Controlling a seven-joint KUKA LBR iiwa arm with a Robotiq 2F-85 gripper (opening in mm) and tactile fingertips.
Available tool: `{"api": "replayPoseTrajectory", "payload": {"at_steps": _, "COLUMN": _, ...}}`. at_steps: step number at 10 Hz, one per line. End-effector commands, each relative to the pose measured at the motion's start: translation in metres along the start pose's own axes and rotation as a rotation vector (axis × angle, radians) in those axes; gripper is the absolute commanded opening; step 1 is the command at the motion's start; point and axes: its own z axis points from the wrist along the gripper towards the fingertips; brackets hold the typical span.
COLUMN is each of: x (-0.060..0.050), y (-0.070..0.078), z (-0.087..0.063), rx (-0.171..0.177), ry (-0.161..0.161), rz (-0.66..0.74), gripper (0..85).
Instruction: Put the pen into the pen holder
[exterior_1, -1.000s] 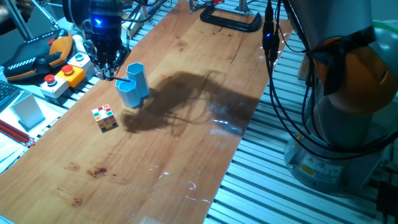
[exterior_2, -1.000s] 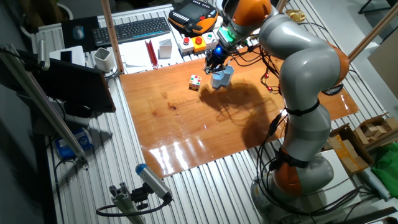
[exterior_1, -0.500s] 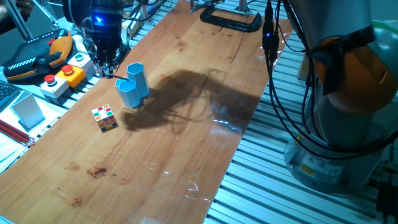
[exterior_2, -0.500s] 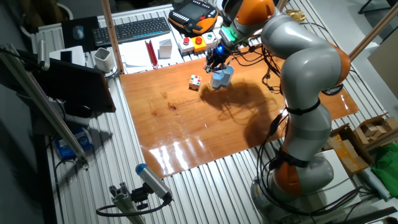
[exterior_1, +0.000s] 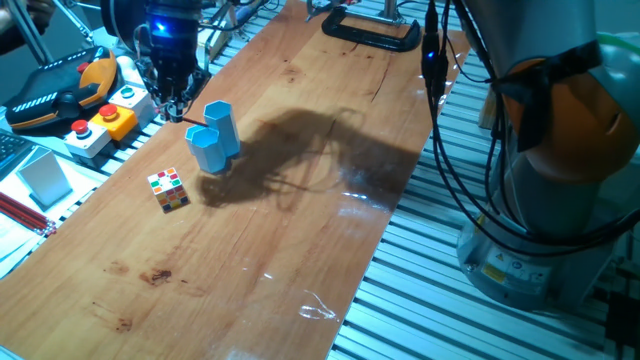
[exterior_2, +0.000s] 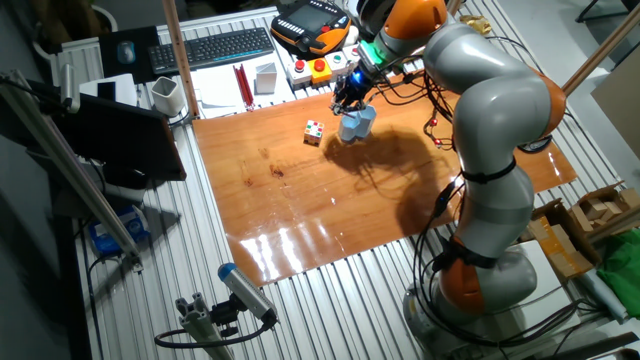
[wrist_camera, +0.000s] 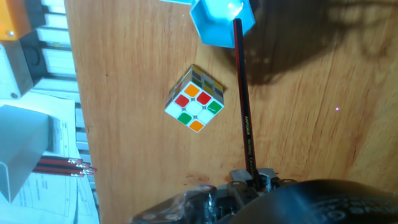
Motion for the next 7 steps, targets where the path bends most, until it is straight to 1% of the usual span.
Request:
{"api": "replayPoseTrajectory", "payload": {"at_steps": 1, "x": -0.001, "y": 0.001, "z": 0.001, "rx": -0.002, "ry": -0.002, "rz": 0.0, "gripper": 0.7}}
{"api": "replayPoseTrajectory", "payload": {"at_steps": 2, "x": -0.002, "y": 0.002, "z": 0.004, "rx": -0.003, "ry": 0.0, "rz": -0.003, "gripper": 0.7}}
{"api": "replayPoseTrajectory", "payload": {"at_steps": 4, "x": -0.005, "y": 0.004, "z": 0.009, "rx": -0.003, "ry": 0.012, "rz": -0.002, "gripper": 0.7}}
{"api": "replayPoseTrajectory", "payload": {"at_steps": 7, "x": -0.011, "y": 0.008, "z": 0.016, "rx": 0.0, "ry": 0.015, "rz": -0.005, "gripper": 0.7}}
